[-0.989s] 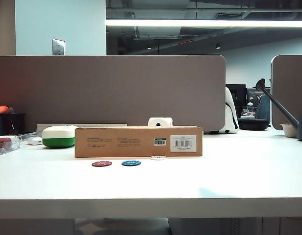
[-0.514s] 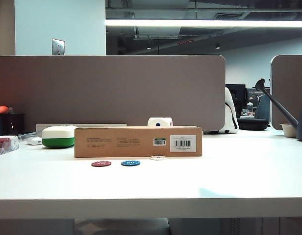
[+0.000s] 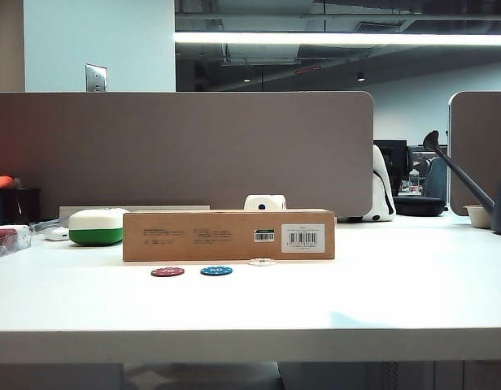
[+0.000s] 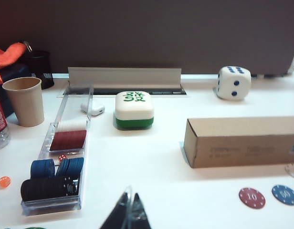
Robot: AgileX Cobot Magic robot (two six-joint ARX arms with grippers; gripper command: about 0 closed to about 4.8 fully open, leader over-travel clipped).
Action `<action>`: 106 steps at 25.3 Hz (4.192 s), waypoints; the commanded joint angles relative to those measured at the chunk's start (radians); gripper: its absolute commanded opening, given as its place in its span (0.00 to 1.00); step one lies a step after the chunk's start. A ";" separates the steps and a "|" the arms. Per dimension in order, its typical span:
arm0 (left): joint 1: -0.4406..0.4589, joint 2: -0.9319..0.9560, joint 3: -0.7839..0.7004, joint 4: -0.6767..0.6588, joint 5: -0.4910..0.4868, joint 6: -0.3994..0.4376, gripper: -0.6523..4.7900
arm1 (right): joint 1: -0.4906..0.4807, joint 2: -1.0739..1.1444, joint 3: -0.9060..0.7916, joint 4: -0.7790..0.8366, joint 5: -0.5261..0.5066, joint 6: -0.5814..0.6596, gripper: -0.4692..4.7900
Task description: Push the chip with the lowest value in the row forward next to the rectangular box.
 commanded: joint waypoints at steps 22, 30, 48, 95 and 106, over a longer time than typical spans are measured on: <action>0.001 -0.003 -0.146 0.177 -0.149 -0.093 0.11 | 0.002 -0.003 0.003 0.008 0.009 -0.001 0.08; 0.001 -0.003 -0.146 0.218 -0.082 -0.002 0.11 | 0.002 -0.003 0.003 0.008 0.009 -0.002 0.08; 0.001 -0.003 -0.146 0.201 -0.082 0.034 0.11 | 0.002 -0.003 0.003 0.008 0.009 -0.002 0.08; 0.001 -0.003 -0.146 0.192 -0.082 0.033 0.11 | 0.001 -0.003 0.003 0.000 0.047 -0.025 0.08; 0.001 -0.003 -0.146 0.191 -0.082 0.031 0.11 | -0.516 0.000 0.002 0.072 -0.185 -0.051 0.08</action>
